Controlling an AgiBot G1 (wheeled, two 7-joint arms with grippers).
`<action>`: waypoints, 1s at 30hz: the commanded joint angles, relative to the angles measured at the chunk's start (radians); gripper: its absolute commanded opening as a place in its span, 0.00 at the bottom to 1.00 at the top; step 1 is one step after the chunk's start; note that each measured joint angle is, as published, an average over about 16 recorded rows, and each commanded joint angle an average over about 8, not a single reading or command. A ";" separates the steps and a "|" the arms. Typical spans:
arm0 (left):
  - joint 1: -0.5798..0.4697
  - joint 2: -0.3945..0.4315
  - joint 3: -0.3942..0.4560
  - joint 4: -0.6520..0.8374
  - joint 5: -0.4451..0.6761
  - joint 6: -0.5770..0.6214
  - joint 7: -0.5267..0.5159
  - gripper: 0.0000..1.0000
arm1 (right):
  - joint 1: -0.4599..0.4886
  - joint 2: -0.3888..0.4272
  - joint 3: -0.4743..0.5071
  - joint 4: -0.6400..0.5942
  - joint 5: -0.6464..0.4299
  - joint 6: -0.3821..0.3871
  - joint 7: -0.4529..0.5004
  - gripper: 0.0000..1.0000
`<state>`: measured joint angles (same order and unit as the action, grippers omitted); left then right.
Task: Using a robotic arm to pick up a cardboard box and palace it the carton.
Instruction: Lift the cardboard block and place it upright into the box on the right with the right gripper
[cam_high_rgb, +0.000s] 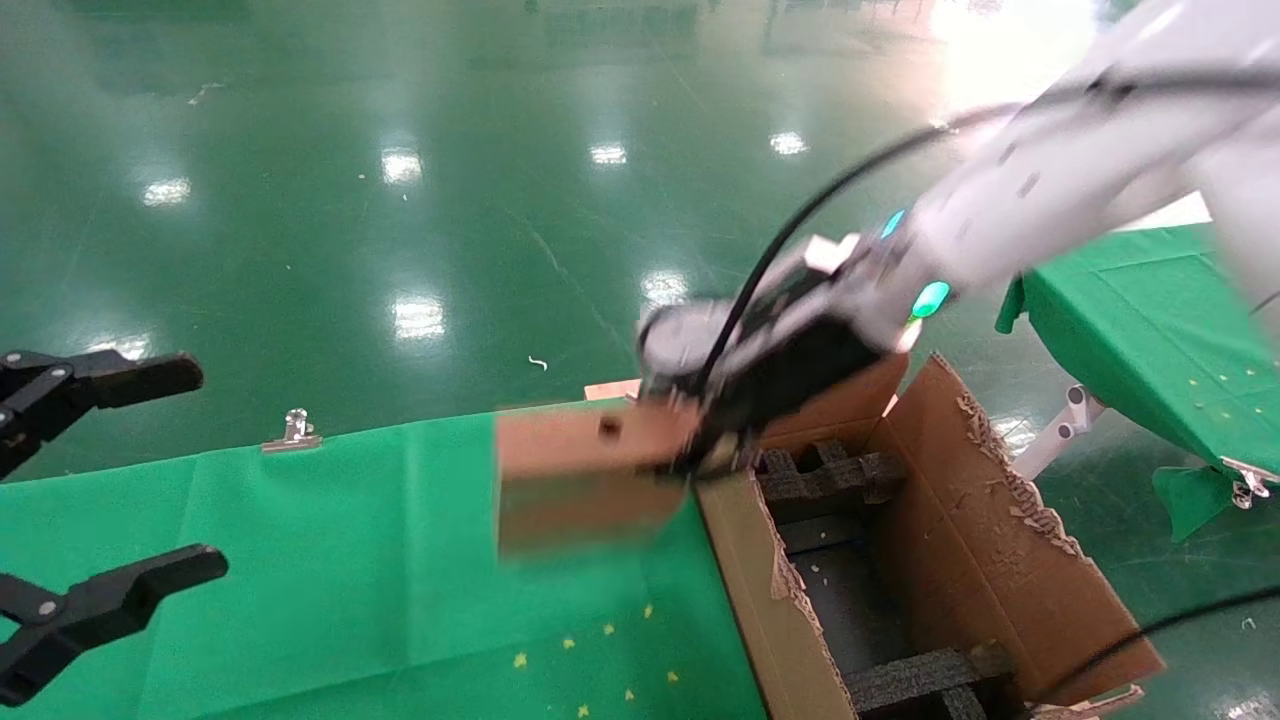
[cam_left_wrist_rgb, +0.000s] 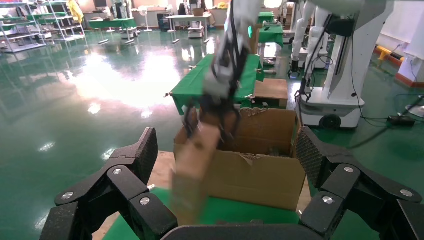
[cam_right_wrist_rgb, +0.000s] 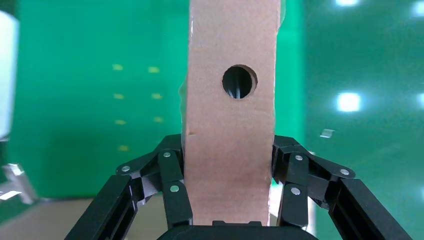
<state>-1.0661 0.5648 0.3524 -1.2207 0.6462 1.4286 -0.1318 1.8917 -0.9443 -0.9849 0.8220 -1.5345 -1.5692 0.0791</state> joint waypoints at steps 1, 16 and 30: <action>0.000 0.000 0.000 0.000 0.000 0.000 0.000 1.00 | 0.050 0.008 0.010 -0.029 0.004 -0.010 -0.018 0.00; 0.000 0.000 0.000 0.000 0.000 0.000 0.000 1.00 | 0.290 0.110 -0.139 -0.179 0.160 -0.029 -0.102 0.00; 0.000 0.000 0.000 0.000 0.000 0.000 0.000 1.00 | 0.460 0.439 -0.430 -0.061 0.212 -0.033 -0.002 0.00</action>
<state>-1.0661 0.5648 0.3524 -1.2207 0.6461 1.4286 -0.1317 2.3463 -0.5101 -1.4128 0.7695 -1.3264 -1.6009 0.0810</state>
